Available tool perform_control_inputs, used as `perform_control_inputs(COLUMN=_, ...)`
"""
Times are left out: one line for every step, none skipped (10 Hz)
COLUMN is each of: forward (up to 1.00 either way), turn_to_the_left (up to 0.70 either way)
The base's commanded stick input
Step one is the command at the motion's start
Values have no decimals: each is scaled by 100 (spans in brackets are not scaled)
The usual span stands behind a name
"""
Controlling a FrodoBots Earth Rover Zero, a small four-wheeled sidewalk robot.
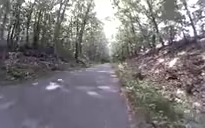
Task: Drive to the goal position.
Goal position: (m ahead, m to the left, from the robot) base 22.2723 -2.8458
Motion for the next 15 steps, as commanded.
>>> perform_control_inputs(forward=70, turn_to_the_left=0)
perform_control_inputs(forward=70, turn_to_the_left=0)
perform_control_inputs(forward=70, turn_to_the_left=0)
perform_control_inputs(forward=70, turn_to_the_left=0)
perform_control_inputs(forward=70, turn_to_the_left=0)
perform_control_inputs(forward=70, turn_to_the_left=0)
perform_control_inputs(forward=70, turn_to_the_left=0)
perform_control_inputs(forward=70, turn_to_the_left=0)
perform_control_inputs(forward=70, turn_to_the_left=0)
perform_control_inputs(forward=70, turn_to_the_left=0)
perform_control_inputs(forward=70, turn_to_the_left=0)
perform_control_inputs(forward=70, turn_to_the_left=0)
perform_control_inputs(forward=70, turn_to_the_left=0)
perform_control_inputs(forward=70, turn_to_the_left=0)
perform_control_inputs(forward=70, turn_to_the_left=0)
